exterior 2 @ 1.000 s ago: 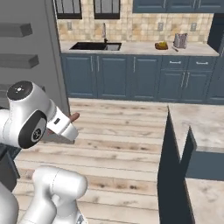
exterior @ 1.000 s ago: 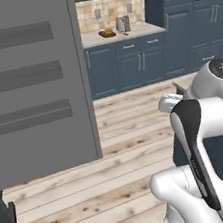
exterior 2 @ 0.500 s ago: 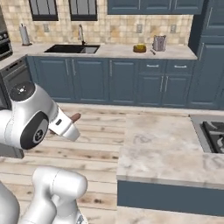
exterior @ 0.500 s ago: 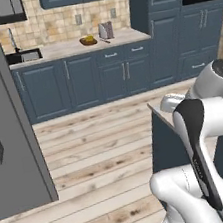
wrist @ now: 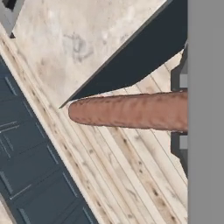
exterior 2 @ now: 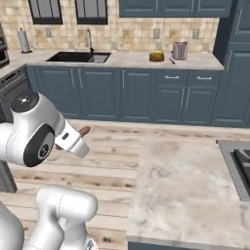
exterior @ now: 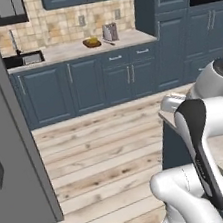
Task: Retrieve the sausage and cheese from the fridge and place them on the cutting board on the counter.
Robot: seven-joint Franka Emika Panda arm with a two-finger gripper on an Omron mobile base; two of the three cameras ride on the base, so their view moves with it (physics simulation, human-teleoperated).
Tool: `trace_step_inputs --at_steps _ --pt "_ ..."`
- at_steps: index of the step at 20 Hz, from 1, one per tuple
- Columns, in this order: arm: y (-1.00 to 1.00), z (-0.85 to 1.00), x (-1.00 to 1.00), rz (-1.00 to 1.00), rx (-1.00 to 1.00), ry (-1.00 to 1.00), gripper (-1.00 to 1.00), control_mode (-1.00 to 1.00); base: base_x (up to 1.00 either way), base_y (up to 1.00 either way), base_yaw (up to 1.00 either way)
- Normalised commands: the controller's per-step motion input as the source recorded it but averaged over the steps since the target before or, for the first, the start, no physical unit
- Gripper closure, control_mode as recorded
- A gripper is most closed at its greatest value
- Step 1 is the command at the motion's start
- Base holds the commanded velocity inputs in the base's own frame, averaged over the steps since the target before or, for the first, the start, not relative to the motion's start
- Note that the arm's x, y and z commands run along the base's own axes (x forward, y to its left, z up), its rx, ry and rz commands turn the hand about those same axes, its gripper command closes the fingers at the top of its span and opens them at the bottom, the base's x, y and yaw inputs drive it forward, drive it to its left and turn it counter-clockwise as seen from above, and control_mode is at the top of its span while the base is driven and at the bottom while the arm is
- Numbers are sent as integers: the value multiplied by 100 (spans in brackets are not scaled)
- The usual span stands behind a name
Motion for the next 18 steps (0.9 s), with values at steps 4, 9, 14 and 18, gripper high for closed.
trace_step_inputs --at_steps 4,9,14,18 --pt "0 0 0 0 0 0 100 100 100 -1 0" --pt "0 0 0 0 0 0 100 100 100 0 0" --pt "0 0 0 0 0 0 100 100 100 0 0" --pt "0 0 0 0 0 0 100 100 100 0 0"
